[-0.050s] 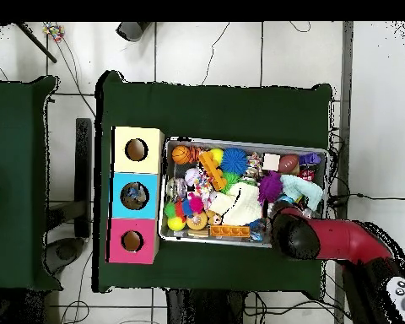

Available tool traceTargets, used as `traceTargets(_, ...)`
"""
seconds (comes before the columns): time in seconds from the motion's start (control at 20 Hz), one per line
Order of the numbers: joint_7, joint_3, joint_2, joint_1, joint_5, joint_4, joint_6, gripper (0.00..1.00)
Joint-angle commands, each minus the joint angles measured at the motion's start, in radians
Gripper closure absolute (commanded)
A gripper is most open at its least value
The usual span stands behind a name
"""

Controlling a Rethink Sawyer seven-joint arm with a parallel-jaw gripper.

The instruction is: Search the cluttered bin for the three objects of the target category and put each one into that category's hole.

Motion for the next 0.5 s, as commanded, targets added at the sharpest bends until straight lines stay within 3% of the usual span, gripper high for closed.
traceTargets(0.05, 0.093, -0.034, 0.064, 0.095, -0.015, -0.096, -0.009, 0.00)
traceTargets(0.5, 0.202, -0.175, 0.055, 0.235, -0.008, -0.039, -0.129, 0.00)
